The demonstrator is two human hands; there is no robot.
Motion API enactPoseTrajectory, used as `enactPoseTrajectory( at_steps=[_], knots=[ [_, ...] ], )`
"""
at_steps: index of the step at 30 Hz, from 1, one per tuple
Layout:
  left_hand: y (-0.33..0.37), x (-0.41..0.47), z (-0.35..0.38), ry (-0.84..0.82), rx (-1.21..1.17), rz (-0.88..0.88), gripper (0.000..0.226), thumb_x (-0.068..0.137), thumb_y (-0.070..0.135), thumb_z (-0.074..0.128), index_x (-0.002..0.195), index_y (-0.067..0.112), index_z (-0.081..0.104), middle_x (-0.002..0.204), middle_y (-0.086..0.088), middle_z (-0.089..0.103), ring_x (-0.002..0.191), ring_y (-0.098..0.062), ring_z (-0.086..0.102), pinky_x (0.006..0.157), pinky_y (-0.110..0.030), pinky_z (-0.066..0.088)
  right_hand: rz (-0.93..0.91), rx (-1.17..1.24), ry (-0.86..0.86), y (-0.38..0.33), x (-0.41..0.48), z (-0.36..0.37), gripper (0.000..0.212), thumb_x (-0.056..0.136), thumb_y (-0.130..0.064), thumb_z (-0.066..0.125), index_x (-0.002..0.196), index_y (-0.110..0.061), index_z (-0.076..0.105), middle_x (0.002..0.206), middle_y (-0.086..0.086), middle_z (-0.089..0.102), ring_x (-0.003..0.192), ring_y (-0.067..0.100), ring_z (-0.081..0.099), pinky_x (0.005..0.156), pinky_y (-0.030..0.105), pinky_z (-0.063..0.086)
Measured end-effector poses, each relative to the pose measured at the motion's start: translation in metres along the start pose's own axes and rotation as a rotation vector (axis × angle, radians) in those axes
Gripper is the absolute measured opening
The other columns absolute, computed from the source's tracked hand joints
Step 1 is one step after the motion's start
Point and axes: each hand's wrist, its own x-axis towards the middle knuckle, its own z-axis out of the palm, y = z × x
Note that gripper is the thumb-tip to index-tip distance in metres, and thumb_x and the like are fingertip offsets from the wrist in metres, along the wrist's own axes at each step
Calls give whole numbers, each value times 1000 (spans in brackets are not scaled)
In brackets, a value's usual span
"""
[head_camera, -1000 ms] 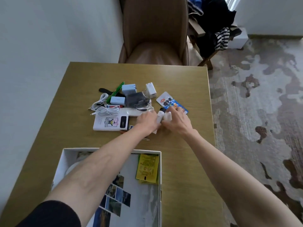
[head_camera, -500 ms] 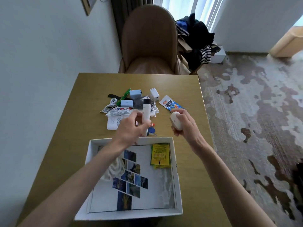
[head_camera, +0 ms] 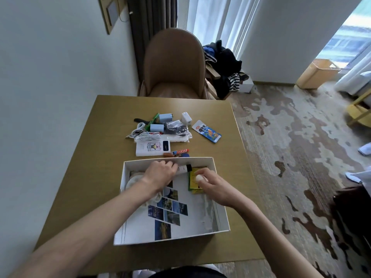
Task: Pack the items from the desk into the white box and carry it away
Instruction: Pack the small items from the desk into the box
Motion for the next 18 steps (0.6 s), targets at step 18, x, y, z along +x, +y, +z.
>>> enactPoseTrajectory(
  at_steps=[18],
  knots=[
    [-19, -19, 1, 232, -241, 34, 17, 97, 31, 46, 94, 18, 57, 80, 2, 64, 66, -16, 61, 50, -28, 48, -352, -997, -137, 30, 1, 35, 42, 90, -8, 58, 131, -14, 50, 131, 14, 51, 116, 29, 52, 88, 40, 52]
  ],
)
